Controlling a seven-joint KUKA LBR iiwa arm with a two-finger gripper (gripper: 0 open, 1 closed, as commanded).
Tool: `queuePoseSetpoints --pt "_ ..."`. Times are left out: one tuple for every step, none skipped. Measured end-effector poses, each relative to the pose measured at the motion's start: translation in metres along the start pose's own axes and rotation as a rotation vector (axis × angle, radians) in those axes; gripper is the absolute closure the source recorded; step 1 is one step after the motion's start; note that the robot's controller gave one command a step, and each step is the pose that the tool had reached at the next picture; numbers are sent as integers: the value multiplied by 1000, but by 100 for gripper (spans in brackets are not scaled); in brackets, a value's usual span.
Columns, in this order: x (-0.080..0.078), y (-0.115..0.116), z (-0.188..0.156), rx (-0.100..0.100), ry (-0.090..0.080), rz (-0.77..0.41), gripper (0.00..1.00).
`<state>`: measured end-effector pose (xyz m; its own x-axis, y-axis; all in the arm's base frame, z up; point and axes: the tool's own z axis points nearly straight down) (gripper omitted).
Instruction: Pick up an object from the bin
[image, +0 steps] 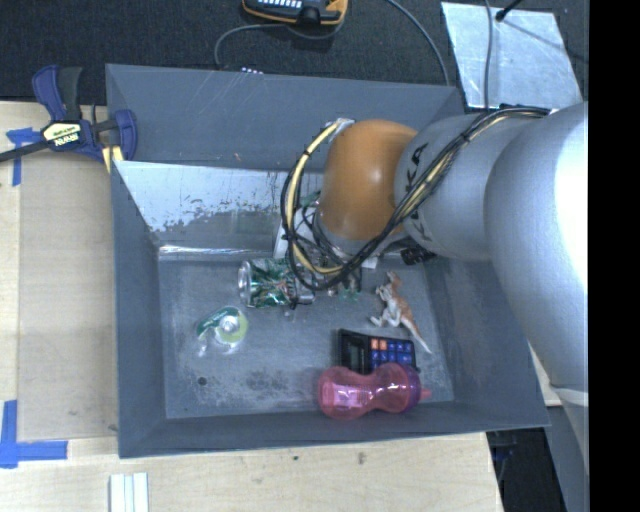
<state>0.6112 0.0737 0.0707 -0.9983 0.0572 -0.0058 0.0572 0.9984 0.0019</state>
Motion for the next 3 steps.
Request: queuePoseSetpoints --pt "-1 6 -15 0 -2 -1 100" --pt "-1 10 -18 -1 -5 3 100" --pt "0 9 -62 0 4 0 100"
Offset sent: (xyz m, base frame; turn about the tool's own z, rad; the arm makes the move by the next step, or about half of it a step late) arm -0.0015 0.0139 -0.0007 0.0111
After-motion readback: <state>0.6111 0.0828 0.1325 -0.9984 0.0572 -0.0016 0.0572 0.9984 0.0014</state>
